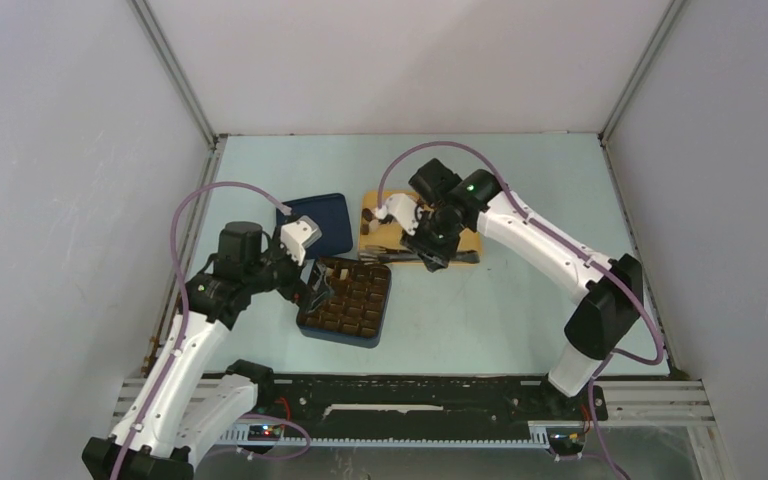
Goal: Pack the chocolate
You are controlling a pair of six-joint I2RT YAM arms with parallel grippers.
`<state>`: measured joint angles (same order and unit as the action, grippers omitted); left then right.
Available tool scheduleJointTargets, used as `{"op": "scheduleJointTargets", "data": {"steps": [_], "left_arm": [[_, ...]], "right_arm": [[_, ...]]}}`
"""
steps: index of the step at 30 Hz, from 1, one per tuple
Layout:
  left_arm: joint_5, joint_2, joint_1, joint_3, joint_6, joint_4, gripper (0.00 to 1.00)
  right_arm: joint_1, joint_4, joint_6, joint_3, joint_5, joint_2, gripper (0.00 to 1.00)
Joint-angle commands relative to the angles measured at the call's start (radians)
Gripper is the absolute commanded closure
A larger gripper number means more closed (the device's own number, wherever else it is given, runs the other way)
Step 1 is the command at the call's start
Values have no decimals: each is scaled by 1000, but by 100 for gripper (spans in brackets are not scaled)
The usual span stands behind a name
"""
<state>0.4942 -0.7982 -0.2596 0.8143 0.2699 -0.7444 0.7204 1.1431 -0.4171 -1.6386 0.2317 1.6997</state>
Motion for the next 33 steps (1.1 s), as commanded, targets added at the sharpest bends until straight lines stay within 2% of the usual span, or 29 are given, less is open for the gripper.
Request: {"op": "scheduleJointTargets", "data": {"steps": [1,17,33], "left_arm": [[19,14,21,-15,-3,34,0],[23,18,26,-17,-1,34,0],[32,27,28,-22,9,34,0]], "right_arm": [[54,20,-23,-7,-17,-18,78],[111,6,-16,-59,-92,91,76],[117,-2,-7,-98,-109,132,64]]}}
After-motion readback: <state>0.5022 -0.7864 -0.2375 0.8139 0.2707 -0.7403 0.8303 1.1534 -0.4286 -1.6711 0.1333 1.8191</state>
